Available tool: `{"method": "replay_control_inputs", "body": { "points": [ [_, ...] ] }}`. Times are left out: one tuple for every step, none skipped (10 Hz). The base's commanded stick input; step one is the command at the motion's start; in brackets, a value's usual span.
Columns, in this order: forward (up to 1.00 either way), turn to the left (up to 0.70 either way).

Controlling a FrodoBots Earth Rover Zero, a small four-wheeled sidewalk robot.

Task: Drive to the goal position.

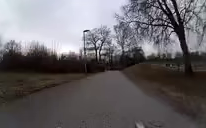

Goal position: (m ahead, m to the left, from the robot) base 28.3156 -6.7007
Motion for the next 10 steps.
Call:
{"method": "replay_control_inputs", "body": {
  "points": [
    [0.85, 0.0],
    [0.85, 0.0],
    [0.85, -0.11],
    [0.85, -0.34],
    [0.85, -0.34],
    [0.85, -0.34],
    [0.85, -0.01],
    [0.85, 0.0],
    [0.85, 0.0],
    [0.85, 0.0]
  ]
}}
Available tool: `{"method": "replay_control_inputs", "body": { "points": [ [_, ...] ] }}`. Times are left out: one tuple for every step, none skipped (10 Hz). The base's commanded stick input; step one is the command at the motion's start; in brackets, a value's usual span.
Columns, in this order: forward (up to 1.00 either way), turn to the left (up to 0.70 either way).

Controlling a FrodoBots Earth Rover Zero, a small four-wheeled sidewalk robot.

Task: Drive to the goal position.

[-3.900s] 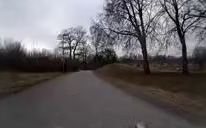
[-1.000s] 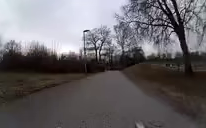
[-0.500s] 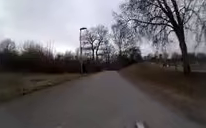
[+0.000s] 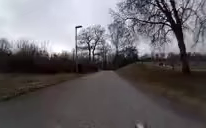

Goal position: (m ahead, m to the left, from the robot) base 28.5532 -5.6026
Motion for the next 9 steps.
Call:
{"method": "replay_control_inputs", "body": {
  "points": [
    [0.85, 0.0],
    [0.85, 0.0],
    [0.85, 0.0],
    [0.85, 0.0],
    [0.85, -0.11],
    [0.85, -0.34],
    [0.85, -0.34],
    [0.85, -0.34],
    [0.85, -0.01]
  ]
}}
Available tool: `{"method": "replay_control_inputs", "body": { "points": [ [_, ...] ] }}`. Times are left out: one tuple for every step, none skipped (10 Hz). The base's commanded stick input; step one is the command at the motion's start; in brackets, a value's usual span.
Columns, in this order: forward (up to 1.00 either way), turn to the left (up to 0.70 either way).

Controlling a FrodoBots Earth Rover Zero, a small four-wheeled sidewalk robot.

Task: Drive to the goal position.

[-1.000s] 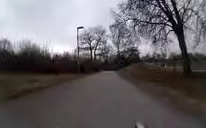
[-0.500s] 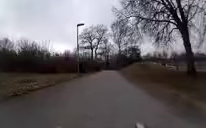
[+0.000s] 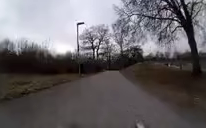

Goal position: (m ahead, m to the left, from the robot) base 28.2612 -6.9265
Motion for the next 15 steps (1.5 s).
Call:
{"method": "replay_control_inputs", "body": {
  "points": [
    [0.85, 0.0],
    [0.85, 0.0],
    [0.85, 0.0],
    [0.85, 0.0],
    [0.85, 0.0],
    [0.85, 0.0],
    [0.85, 0.0],
    [0.85, 0.0],
    [0.85, -0.1],
    [0.98, -0.37],
    [1.0, -0.38],
    [1.0, -0.05],
    [1.0, 0.0],
    [1.0, 0.0],
    [1.0, 0.0]
  ]
}}
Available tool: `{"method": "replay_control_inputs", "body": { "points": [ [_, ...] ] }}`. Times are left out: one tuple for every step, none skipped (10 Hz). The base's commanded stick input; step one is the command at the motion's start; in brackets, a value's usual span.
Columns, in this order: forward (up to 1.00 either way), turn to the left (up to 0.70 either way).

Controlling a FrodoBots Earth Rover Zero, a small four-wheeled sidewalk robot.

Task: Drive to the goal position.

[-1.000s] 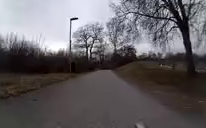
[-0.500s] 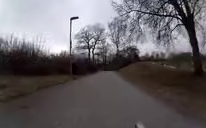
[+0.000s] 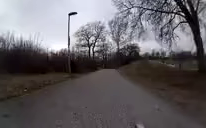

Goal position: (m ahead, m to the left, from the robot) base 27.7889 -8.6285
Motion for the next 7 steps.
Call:
{"method": "replay_control_inputs", "body": {
  "points": [
    [1.0, 0.0],
    [1.0, 0.0],
    [1.0, 0.0],
    [1.0, 0.0],
    [1.0, 0.0],
    [1.0, 0.0],
    [1.0, 0.0]
  ]
}}
